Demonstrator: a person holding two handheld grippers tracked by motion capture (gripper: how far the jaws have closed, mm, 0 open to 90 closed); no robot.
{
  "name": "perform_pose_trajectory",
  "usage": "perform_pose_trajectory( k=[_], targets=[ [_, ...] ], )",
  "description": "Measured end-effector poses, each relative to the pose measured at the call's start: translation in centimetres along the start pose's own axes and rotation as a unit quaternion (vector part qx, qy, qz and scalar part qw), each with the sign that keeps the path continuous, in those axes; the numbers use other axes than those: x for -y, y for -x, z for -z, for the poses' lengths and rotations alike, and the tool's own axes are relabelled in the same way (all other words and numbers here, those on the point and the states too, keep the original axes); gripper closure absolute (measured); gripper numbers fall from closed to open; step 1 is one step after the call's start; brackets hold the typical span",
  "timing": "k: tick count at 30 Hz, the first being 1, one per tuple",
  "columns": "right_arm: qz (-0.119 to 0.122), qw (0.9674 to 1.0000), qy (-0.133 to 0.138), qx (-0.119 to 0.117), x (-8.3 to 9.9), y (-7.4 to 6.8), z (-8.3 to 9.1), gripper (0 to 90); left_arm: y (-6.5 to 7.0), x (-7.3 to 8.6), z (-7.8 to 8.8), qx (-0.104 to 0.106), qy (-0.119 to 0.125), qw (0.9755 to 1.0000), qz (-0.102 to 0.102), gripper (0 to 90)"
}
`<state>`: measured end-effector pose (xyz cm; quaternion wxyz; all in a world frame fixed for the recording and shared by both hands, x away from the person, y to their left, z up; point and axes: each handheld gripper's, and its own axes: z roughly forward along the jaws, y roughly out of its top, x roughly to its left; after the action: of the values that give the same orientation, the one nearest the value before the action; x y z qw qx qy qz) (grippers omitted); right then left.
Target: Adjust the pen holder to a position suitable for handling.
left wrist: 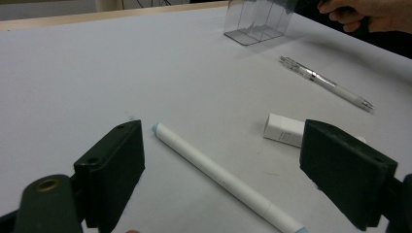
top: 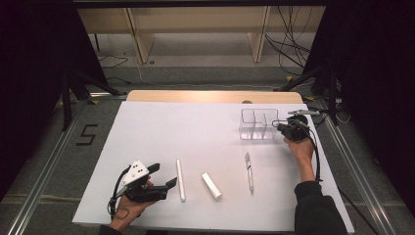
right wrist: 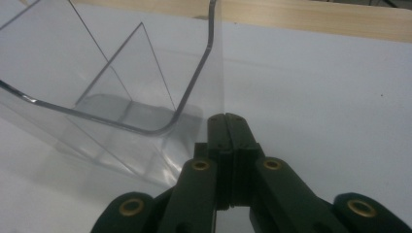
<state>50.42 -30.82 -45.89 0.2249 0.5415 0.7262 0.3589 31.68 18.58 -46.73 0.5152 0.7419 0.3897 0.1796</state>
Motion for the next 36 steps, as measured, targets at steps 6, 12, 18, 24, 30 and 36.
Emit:
perform_pose_trajectory(
  k=[6, 12, 18, 24, 30, 36],
  targets=[
    [0.0, 1.0, -0.002, 0.0, 0.0, 0.0, 0.0, 90.0, 0.0, 0.0, 0.0, 0.001, -0.001, 1.0, 0.001, 15.8],
    [0.007, 1.0, -0.001, -0.006, -0.1, -0.4, -0.2, 90.0, 0.0, 0.0, -0.1, 0.0, 0.0, 1.0, 0.001, 15.7],
    [0.012, 0.9998, 0.0, -0.013, -0.4, -1.1, -0.4, 90.0, 0.0, 0.0, 0.0, 0.001, 0.001, 1.0, 0.002, 15.8],
    [0.026, 0.9994, 0.001, -0.021, -0.9, -2.6, -1.0, 90.0, 0.0, 0.0, 0.0, 0.0, 0.0, 1.0, 0.0, 15.8],
    [0.033, 0.9992, -0.002, -0.025, -1.3, -3.4, -1.4, 90.0, 0.0, 0.0, 0.0, 0.001, 0.0, 1.0, 0.0, 15.8],
    [0.043, 0.9986, -0.004, -0.03, -1.7, -4.6, -2.0, 90.0, 0.0, 0.0, 0.0, 0.001, 0.001, 1.0, 0.0, 15.8]
  ],
)
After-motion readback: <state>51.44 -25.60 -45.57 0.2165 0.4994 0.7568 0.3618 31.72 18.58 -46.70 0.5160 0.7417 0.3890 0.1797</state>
